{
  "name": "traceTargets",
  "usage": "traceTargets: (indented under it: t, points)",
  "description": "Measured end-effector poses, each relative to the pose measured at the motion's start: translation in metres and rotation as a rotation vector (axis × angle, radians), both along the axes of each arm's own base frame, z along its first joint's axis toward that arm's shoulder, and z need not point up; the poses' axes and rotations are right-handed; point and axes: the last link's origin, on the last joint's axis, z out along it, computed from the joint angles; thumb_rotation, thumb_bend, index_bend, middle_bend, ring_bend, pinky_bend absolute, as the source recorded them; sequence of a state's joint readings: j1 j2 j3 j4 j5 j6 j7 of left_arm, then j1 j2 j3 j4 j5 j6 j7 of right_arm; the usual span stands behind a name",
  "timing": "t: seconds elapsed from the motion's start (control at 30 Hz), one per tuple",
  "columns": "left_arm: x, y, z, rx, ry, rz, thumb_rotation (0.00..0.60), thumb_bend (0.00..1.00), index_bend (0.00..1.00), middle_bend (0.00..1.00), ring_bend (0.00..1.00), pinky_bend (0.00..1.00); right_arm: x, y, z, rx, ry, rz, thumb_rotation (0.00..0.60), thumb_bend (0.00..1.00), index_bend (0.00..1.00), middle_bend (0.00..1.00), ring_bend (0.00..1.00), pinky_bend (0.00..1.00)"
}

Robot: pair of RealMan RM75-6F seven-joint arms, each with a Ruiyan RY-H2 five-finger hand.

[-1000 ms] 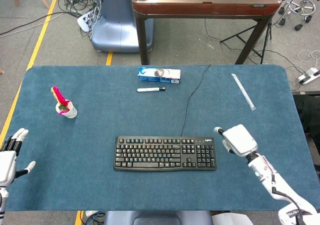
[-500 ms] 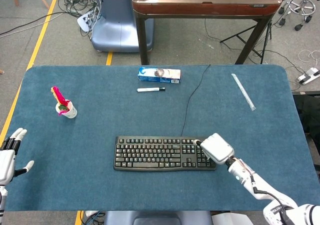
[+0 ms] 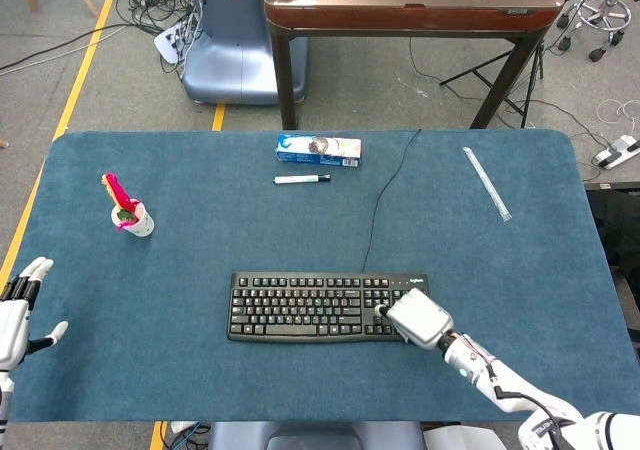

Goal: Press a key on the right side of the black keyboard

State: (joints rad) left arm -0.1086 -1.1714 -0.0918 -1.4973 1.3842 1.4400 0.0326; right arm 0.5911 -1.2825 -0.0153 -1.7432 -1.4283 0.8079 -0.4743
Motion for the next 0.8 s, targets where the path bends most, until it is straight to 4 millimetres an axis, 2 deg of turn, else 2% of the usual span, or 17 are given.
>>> traceTargets:
  t: [0.8]
  points:
    - [0.000,-0.001,0.000,-0.003,-0.007,0.003,0.600,0.17,0.11,0.13,0.17,0.46,-0.003,0.016,-0.009,0.042,0.008,0.009,0.600,0.92,0.33,1.00,1.00,1.00]
